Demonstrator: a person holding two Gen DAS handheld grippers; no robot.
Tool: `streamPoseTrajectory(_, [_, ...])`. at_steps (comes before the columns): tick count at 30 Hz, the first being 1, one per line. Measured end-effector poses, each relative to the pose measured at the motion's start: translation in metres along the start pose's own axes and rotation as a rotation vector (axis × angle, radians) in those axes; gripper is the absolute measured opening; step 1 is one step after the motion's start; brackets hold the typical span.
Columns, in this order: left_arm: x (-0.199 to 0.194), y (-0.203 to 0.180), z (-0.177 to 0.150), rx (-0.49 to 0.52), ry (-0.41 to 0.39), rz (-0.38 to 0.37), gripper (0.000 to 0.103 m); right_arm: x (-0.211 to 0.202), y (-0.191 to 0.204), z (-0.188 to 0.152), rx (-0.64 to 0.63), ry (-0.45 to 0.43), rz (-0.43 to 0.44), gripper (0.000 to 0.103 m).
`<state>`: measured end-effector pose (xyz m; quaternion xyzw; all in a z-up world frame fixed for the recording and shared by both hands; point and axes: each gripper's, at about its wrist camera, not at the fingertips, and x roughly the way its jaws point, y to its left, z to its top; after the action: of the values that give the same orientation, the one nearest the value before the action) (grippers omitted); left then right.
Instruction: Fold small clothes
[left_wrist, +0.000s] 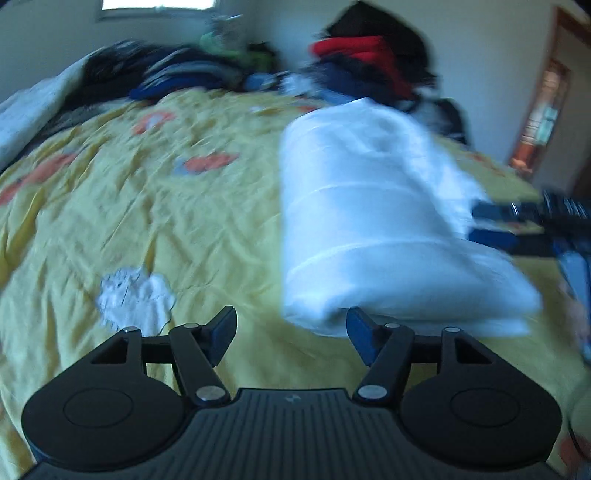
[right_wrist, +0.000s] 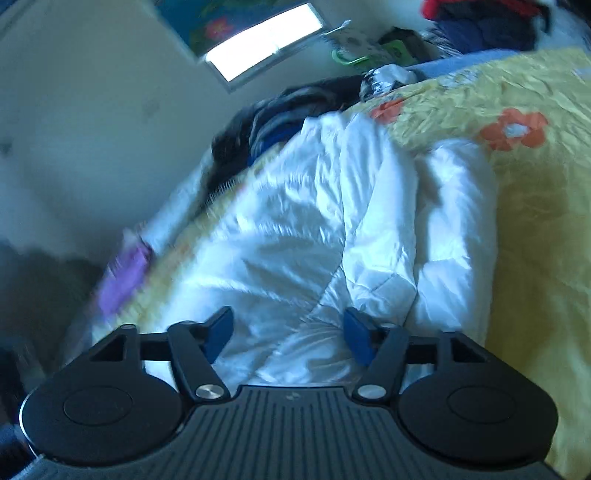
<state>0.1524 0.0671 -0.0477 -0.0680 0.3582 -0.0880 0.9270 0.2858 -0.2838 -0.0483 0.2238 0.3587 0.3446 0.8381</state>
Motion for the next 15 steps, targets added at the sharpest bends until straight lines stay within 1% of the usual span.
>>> streamPoseTrajectory(2, [-0.019, -0.003, 0.007, 0.030, -0.044, -0.058, 0.066, -0.016, 0.002, 0.010, 0.037, -0.052, 0.057, 0.086])
streamPoseTrajectory(3, [-0.024, -0.008, 0.013, 0.037, -0.073, -0.065, 0.068, -0.021, 0.003, 0.018, 0.049, -0.079, 0.075, 0.090])
streamPoseTrajectory(5, [-0.025, -0.020, 0.029, 0.048, -0.150, -0.038, 0.074, -0.022, 0.004, 0.038, 0.089, -0.125, 0.115, 0.099])
streamPoseTrajectory(7, [-0.012, -0.037, 0.047, 0.085, -0.204, -0.001, 0.075, -0.011, 0.006, 0.063, 0.129, -0.165, 0.164, 0.100])
streamPoseTrajectory(8, [-0.002, -0.047, 0.055, 0.108, -0.218, 0.032, 0.075, 0.001, 0.005, 0.077, 0.149, -0.174, 0.197, 0.102])
streamPoseTrajectory(9, [0.009, -0.057, 0.061, 0.129, -0.227, 0.056, 0.075, 0.013, 0.004, 0.088, 0.168, -0.178, 0.205, 0.102])
streamPoseTrajectory(10, [0.020, -0.067, 0.066, 0.157, -0.229, 0.054, 0.075, 0.027, 0.005, 0.099, 0.186, -0.175, 0.191, 0.102])
streamPoseTrajectory(11, [0.031, -0.075, 0.068, 0.192, -0.226, 0.045, 0.075, 0.043, 0.006, 0.107, 0.184, -0.153, 0.169, 0.102])
streamPoseTrajectory(12, [0.043, -0.084, 0.069, 0.228, -0.212, 0.049, 0.075, 0.058, 0.007, 0.113, 0.160, -0.126, 0.136, 0.101])
streamPoseTrajectory(13, [0.055, -0.092, 0.067, 0.265, -0.191, 0.064, 0.075, 0.074, 0.010, 0.116, 0.119, -0.098, 0.077, 0.101])
streamPoseTrajectory(15, [0.078, -0.100, 0.060, 0.325, -0.134, 0.110, 0.076, 0.103, 0.014, 0.110, 0.003, -0.032, -0.085, 0.100])
